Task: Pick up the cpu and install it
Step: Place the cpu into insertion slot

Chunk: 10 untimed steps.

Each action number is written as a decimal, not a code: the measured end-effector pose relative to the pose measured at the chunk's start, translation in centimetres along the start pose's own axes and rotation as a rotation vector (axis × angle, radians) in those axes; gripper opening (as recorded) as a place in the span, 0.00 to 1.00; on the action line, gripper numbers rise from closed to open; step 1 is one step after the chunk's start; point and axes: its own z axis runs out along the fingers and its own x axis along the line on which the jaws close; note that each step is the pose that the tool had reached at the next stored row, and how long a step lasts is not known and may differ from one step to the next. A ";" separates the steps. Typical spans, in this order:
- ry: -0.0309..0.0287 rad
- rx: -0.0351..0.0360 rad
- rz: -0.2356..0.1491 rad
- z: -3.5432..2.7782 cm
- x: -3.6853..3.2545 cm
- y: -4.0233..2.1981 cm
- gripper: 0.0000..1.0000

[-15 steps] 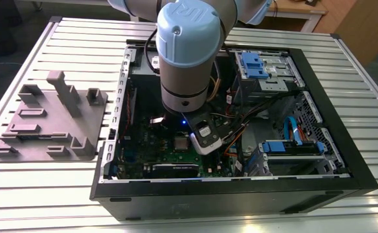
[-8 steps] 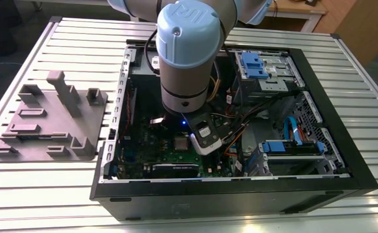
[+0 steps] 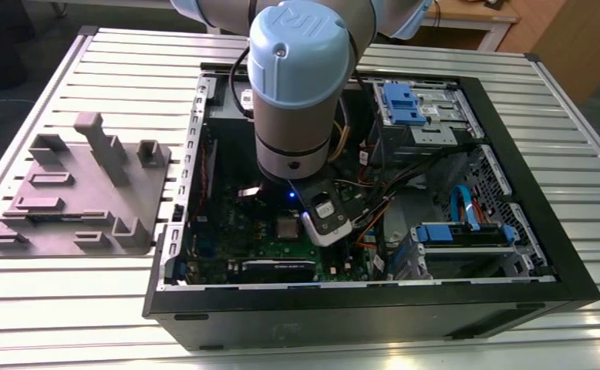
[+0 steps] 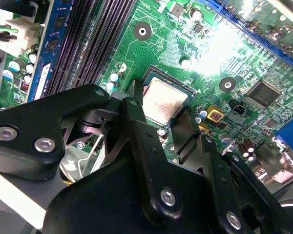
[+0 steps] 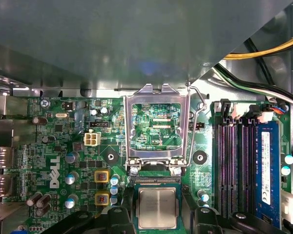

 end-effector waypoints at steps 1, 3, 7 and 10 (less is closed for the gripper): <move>0.0000 0.0000 0.000 0.00 0.00 0.01 0.47; 0.0000 0.0000 0.000 0.00 0.00 0.02 0.47; 0.0000 -0.0001 0.000 0.01 0.02 0.03 0.47; 0.0000 -0.0001 0.000 0.01 0.02 0.06 0.47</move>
